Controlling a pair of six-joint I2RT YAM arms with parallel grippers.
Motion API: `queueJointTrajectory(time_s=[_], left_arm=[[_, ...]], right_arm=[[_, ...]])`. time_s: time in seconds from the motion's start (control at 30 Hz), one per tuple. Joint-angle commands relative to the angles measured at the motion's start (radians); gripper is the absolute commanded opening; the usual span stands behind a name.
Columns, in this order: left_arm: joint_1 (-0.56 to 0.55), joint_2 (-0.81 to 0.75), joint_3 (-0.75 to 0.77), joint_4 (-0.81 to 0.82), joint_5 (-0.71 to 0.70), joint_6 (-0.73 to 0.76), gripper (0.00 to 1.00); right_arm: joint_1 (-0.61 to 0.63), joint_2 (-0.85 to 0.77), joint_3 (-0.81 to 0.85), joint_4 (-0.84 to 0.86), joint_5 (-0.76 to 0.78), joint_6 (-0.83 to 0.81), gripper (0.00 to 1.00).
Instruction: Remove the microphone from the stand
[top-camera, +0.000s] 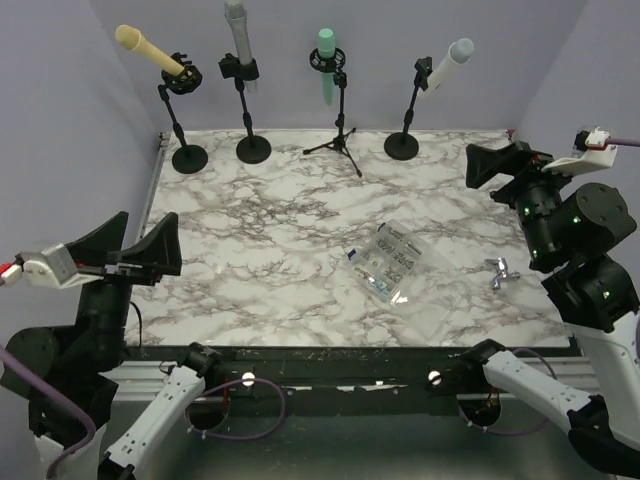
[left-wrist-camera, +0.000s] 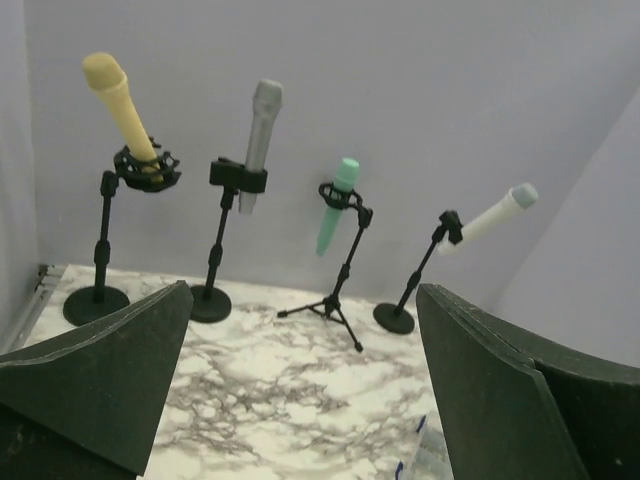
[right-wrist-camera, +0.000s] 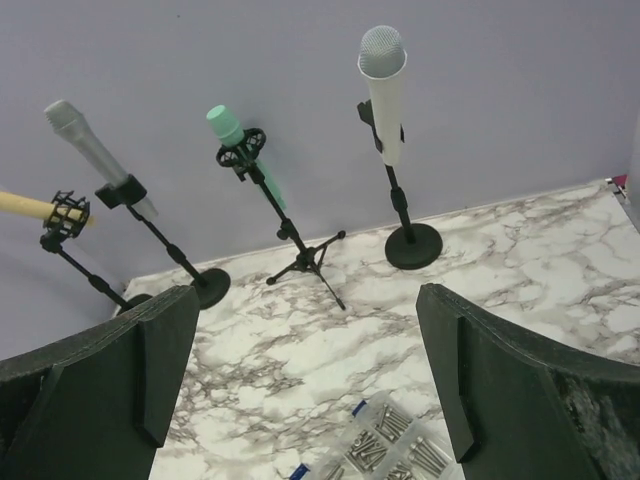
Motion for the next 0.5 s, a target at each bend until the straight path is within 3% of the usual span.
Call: queueJointTrajectory(time_s=[0.0,0.3,0.47], left_arm=[[0.002,0.050,0.005,-0.073,0.111,-0.014,0.99],[0.003,0.144,-0.109,-0.110,0.270,-0.046,0.99],[0.003,0.189,-0.209,-0.137,0.279,-0.056,0.99]], right_arm=[[-0.006,0.001,-0.048,0.010,0.002,0.010,1.00],[-0.007,-0.009,-0.157,0.083,-0.177,-0.017,1.00],[-0.006,-0.007,-0.178,0.087,-0.208,-0.025,1.00]])
